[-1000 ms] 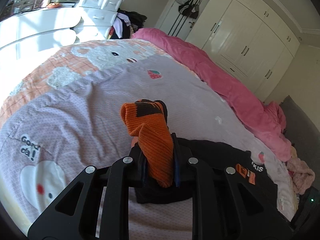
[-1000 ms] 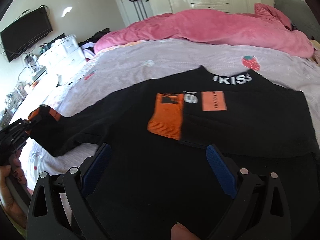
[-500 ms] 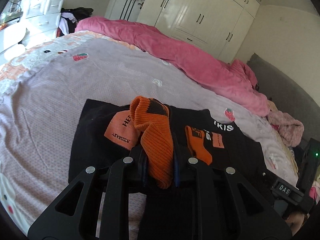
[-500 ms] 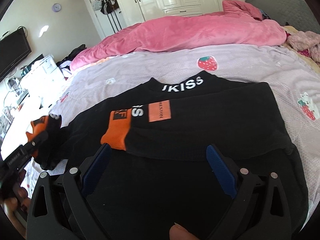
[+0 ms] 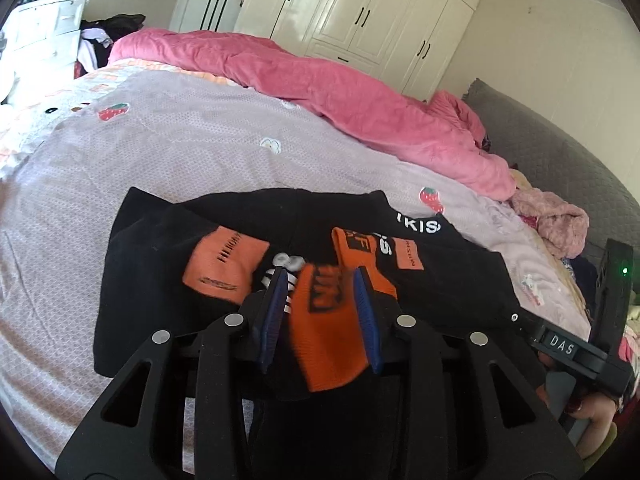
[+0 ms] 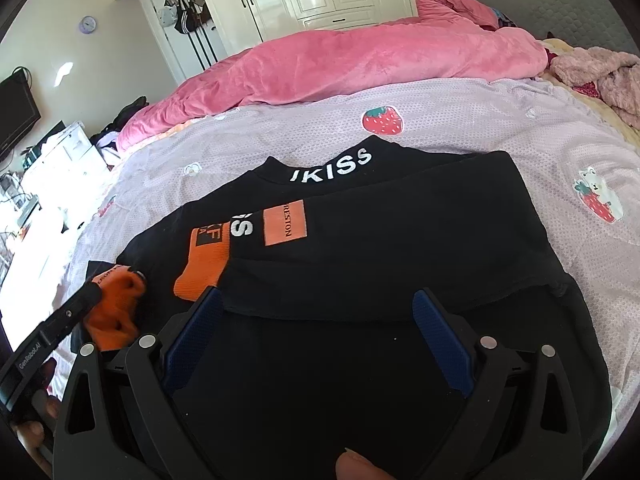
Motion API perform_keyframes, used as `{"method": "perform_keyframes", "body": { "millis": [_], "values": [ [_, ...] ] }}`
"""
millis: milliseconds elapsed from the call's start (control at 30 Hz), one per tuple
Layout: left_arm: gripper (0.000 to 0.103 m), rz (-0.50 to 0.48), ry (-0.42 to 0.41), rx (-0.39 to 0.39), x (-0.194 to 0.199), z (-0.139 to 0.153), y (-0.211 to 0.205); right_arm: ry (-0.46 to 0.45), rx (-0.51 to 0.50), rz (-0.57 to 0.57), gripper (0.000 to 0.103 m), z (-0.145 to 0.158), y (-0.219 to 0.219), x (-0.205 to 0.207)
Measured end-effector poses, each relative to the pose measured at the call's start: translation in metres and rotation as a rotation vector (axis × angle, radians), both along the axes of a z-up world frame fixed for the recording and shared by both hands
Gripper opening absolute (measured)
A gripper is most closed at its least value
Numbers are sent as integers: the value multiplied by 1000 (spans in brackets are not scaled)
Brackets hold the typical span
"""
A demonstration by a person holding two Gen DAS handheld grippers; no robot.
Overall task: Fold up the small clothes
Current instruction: 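Fold the second sleeve across the shirt back and release the cuff, then grasp the folded orange cuff with the right gripper while the left gripper withdraws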
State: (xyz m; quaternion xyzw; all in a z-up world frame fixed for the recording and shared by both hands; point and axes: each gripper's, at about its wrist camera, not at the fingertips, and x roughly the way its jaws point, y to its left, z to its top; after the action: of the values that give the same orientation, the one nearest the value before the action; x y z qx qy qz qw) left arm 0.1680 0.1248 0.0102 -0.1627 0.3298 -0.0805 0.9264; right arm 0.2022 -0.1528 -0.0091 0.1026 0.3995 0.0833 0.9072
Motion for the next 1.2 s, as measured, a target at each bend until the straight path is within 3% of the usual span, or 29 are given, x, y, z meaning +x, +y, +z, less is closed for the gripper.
{"method": "perform_keyframes", "body": {
  "millis": [167, 300, 367, 567, 767, 833, 1000, 1133, 1200],
  "values": [
    [29, 42, -12, -19, -3, 4, 12, 24, 38, 59, 95, -2, 16, -3],
    [31, 93, 8, 22, -2, 3, 19, 56, 89, 129, 95, -6, 38, -7],
    [40, 117, 16, 37, -2, 3, 23, 69, 103, 168, 95, -9, 52, -8],
    [52, 215, 43, 78, -1, -1, 47, 121, 134, 248, 91, -21, 87, -5],
    [68, 293, 48, 76, -6, -1, 74, 169, 214, 267, 87, -32, 110, 7],
    [72, 316, 53, 69, -8, -2, 81, 165, 214, 273, 71, -34, 119, 11],
    [73, 352, 55, 12, -12, -4, 96, 113, 146, 307, 45, -29, 139, 11],
    [73, 371, 41, 0, -16, -1, 101, 63, 103, 356, 11, -21, 149, 7],
    [73, 379, 30, -8, -19, 1, 103, 5, 60, 384, 6, -12, 153, 2]
  ]
}}
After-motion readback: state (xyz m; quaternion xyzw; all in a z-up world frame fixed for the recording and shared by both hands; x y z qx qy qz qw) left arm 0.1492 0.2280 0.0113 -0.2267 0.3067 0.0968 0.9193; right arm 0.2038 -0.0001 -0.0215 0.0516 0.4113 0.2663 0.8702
